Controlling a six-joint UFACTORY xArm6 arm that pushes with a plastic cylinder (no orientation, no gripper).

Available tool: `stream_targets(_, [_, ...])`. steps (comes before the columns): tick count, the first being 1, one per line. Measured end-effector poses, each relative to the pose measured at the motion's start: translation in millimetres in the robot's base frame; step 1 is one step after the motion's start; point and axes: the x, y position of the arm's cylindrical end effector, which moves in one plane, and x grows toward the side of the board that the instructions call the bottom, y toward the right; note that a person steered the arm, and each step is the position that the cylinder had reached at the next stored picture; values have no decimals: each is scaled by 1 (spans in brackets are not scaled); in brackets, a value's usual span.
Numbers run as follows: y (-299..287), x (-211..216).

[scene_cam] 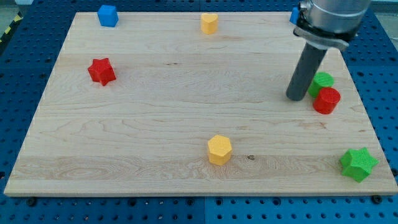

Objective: Separate the red circle from the green circle

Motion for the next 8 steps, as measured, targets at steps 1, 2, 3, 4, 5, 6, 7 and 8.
stream_targets(1, [5, -33])
stream_targets(2, [-3, -33])
stream_targets(3, [-9, -11])
stream_targets(4, [-6, 2])
stream_targets(5, [16, 12])
stream_targets(6, [32, 21])
stream_targets(7, [49, 21])
stream_targets(8, [53, 13])
